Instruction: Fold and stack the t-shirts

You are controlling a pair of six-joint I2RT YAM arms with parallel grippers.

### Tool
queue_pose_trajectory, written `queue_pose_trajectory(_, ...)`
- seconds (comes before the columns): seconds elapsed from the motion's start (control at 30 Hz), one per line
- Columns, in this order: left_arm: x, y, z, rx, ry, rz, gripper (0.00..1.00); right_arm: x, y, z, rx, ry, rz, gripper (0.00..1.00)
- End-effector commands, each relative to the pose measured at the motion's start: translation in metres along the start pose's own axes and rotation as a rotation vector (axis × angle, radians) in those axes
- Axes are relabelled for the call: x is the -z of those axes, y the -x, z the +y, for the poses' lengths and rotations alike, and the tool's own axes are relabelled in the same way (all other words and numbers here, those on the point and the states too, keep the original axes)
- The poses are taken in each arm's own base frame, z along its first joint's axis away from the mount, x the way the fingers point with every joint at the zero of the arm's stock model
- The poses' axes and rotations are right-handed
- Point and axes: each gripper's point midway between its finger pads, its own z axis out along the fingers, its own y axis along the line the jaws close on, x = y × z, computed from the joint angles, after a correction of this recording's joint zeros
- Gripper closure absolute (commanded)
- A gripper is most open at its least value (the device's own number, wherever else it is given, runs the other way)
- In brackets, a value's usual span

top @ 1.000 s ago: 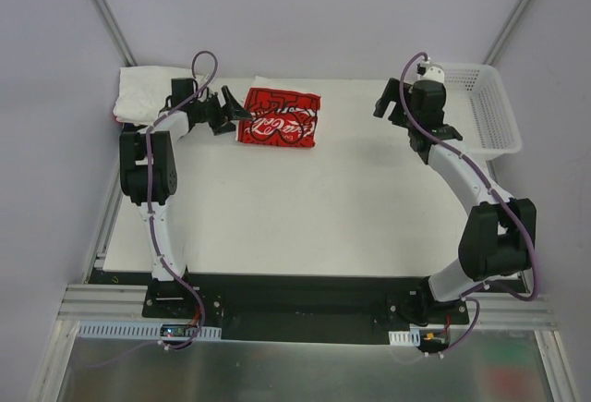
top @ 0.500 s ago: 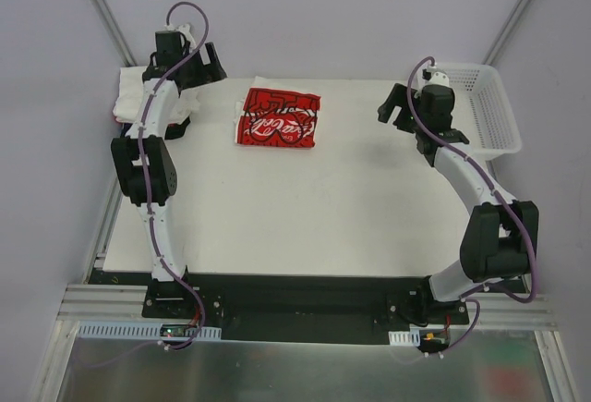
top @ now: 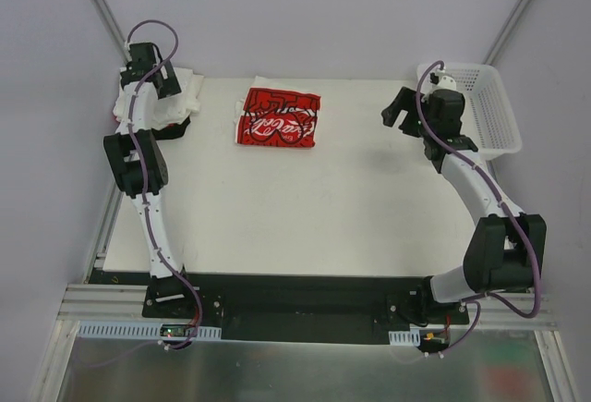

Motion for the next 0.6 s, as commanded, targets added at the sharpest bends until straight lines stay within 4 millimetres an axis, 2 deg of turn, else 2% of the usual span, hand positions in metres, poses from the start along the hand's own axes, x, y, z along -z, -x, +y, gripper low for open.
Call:
queue_pose_trajectory(0.0,-0.018,-0.005,0.027,0.041,0.056,0.039,0.01,0.012,0.011,0.009,-0.014,0.045,-0.025,0.04)
queue_pose_trajectory(0.03,-0.026,-0.016,0.032,0.047,0.056,0.075,0.01,0.012,0.010,0.008,-0.020,0.041,-0.017,0.04)
queue_pose_trajectory(0.07,-0.027,-0.013,0.032,0.051,0.050,0.072,0.01,0.013,0.010,0.008,-0.025,0.042,-0.017,0.04)
queue_pose_trajectory(0.13,-0.031,-0.025,0.040,0.068,0.056,0.112,0.01,0.014,0.008,0.008,-0.036,0.052,-0.010,0.04)
queue_pose_trajectory(0.23,-0.030,-0.042,0.046,0.075,0.074,0.165,0.01,0.019,0.013,0.010,-0.062,0.062,-0.018,0.04)
queue_pose_trajectory(0.27,-0.030,-0.055,0.048,0.075,0.080,0.201,0.01,0.020,0.014,0.010,-0.074,0.063,-0.020,0.04)
queue_pose_trajectory(0.33,-0.027,-0.067,0.050,0.088,0.093,0.240,0.01,0.026,0.023,0.009,-0.091,0.068,-0.038,0.04)
queue_pose_trajectory(0.37,-0.024,-0.083,0.050,0.088,0.100,0.294,0.01,0.028,0.028,0.008,-0.097,0.066,-0.049,0.04)
queue_pose_trajectory(0.43,-0.019,-0.096,0.050,0.109,0.101,0.342,0.01,0.034,0.042,0.005,-0.119,0.063,-0.078,0.04)
queue_pose_trajectory(0.47,-0.015,-0.111,0.049,0.114,0.105,0.390,0.01,0.036,0.047,0.004,-0.125,0.062,-0.087,0.04)
queue_pose_trajectory(0.57,-0.005,-0.131,0.046,0.148,0.096,0.462,0.01,0.043,0.066,0.008,-0.132,0.075,-0.125,0.04)
